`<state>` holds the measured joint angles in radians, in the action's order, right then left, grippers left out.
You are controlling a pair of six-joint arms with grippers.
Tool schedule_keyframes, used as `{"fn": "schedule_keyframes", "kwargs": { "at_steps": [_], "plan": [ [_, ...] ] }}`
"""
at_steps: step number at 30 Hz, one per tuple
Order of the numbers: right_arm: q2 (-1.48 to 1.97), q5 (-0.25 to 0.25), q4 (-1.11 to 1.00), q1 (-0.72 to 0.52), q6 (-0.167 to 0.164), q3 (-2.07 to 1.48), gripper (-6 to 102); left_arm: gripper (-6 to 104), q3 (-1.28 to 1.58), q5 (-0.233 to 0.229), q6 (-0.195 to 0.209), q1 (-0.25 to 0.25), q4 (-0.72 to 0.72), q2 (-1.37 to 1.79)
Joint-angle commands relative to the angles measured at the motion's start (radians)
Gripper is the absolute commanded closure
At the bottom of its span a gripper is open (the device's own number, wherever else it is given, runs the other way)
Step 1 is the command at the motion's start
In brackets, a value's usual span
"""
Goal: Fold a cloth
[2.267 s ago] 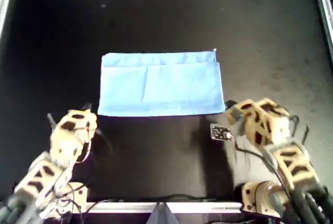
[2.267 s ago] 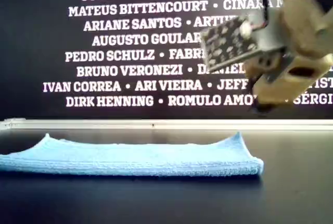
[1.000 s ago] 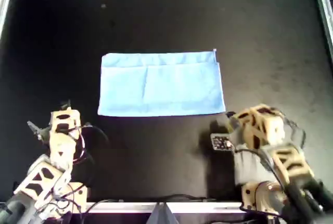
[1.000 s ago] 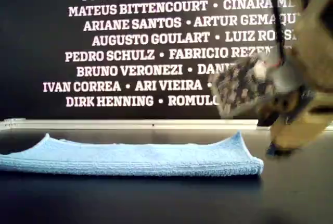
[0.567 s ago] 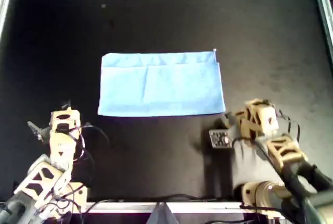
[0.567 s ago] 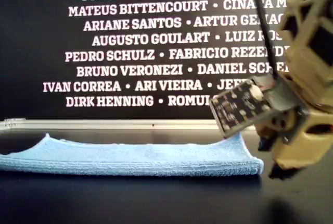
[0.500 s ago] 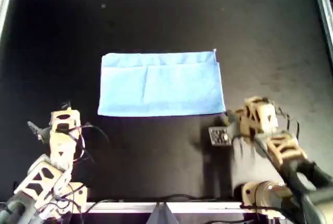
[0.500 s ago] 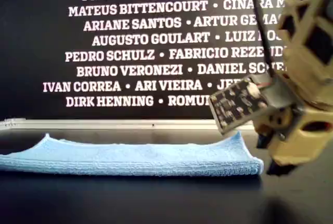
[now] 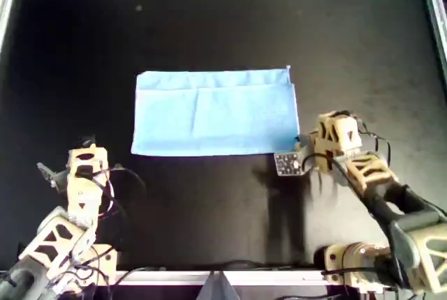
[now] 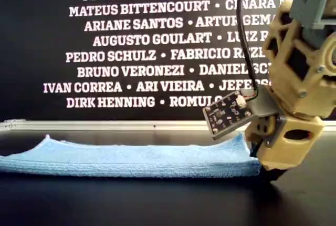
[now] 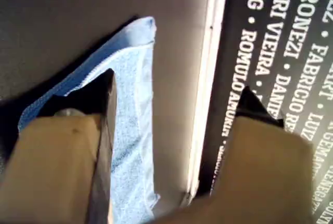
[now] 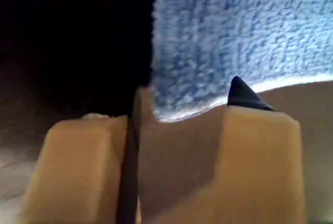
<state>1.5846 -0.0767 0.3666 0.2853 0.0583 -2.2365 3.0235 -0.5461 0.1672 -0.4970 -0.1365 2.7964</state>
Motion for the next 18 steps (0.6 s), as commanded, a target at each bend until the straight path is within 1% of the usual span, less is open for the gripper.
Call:
{"fn": "schedule_keyframes", "kwargs": {
  "at_steps": [1,8,11,12,14,18],
  "plan": [
    [-0.011,-0.008,-0.023,0.008,0.006,0.075,28,16,-0.012,0.003,-0.006,-0.005,0.006,0.003],
    [-0.012,-0.009,-0.023,0.009,0.006,0.08,28,16,-0.012,0.003,-0.006,-0.005,0.006,0.003],
    [-0.012,-0.008,-0.023,0.049,0.005,0.081,28,16,-0.012,0.003,-0.006,-0.005,0.006,0.003],
    [-0.012,-0.003,-0.023,0.067,-0.002,0.081,28,16,-0.012,0.005,-0.006,-0.005,0.006,0.003],
    [-0.012,0.006,-0.023,0.097,0.003,0.081,28,16,-0.012,0.005,-0.006,-0.005,0.006,0.002],
    [-0.012,0.006,-0.023,0.091,0.005,0.081,28,16,-0.012,0.002,-0.006,-0.005,0.006,0.002]
  ]
}}
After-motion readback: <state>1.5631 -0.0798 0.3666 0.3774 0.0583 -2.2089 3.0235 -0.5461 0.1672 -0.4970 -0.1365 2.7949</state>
